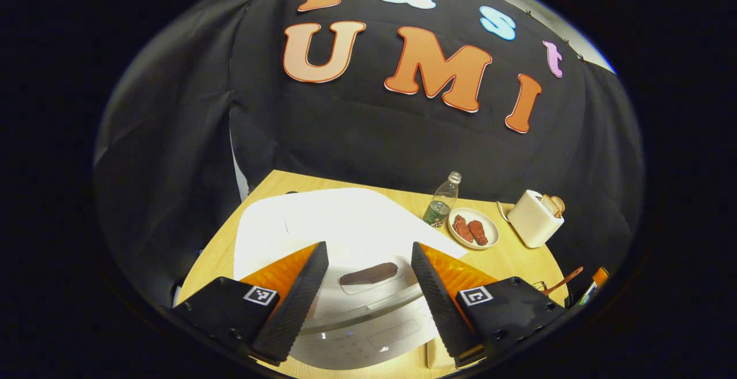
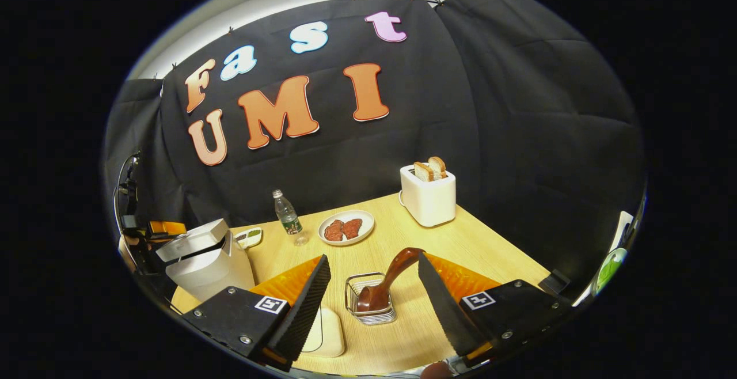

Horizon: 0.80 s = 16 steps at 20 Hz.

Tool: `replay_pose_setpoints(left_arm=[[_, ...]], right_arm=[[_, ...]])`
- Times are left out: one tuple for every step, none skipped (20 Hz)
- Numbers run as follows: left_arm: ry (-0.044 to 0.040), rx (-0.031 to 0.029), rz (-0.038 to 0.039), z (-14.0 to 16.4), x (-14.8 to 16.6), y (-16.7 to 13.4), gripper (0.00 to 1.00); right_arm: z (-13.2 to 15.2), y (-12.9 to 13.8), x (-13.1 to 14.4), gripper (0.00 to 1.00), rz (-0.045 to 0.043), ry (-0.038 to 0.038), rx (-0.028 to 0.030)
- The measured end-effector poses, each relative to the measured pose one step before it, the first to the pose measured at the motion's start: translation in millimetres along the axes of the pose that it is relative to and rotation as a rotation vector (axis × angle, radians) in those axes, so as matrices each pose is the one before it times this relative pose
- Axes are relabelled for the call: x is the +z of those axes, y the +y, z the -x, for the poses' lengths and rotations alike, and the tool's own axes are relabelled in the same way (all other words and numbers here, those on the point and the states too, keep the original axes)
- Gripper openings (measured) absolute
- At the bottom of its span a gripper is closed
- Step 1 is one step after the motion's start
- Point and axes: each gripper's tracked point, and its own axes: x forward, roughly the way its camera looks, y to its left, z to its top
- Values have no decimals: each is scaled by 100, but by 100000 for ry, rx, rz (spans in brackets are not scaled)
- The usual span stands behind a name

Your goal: Close the left gripper, press the button to open the rice cooker; take a wooden spoon from the chopstick holder with the right hand, scoop a spoonful of rice and pour it into the rice cooker, then put the wooden spoon back into the chopstick holder.

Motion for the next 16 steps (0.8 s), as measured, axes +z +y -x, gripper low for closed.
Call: replay_pose_setpoints(left_arm=[[737,227,-412,-225,-816,-48,99],[1379,379,-710,-185,-836,23,99],[1922,664,-960,-357,-1047,-11,99],[1383,1038,-1009,-283,-642,175,100],[-1384,1467,-1357,-56,13,41,100],[-733,1047,-2228,-488,130,-59,100],[1847,744,-3498,-522,-426,12,100],[-755,1341,-2738,-715,346,-147,100],[730,601,-370,-350,76,-205,100],[149,1030,856,5,98,48,100],[-1515,148,-633,-87,341,-81,100],[-857,-131,-1797,273,46,-49,100],[-1269,-420,-1395,74,161,32,100],[30,535,-808,95,-164,52,100],[-458,1068,645,406,24,291,100],[-735,1133,2698,371,224,433,100]], right_arm=[[-32,16,-137,95,-401,494,115],[-29,17,-216,95,-275,658,17],[-23,66,-235,95,-59,635,81],[-5,68,-66,95,210,430,116],[54,72,-162,95,439,249,171],[14,82,-84,95,649,204,44],[-121,33,-33,95,659,109,-145],[-35,83,-108,95,456,445,32],[26,7,-184,95,170,411,-97],[79,38,46,95,126,-26,120],[86,-25,-30,95,231,-151,-120],[111,-53,5,95,157,-33,-149],[137,22,67,95,197,151,201],[169,24,220,95,450,-423,56],[-5,-44,415,95,1004,-810,-166],[-14,-126,440,95,1076,-678,-423]])
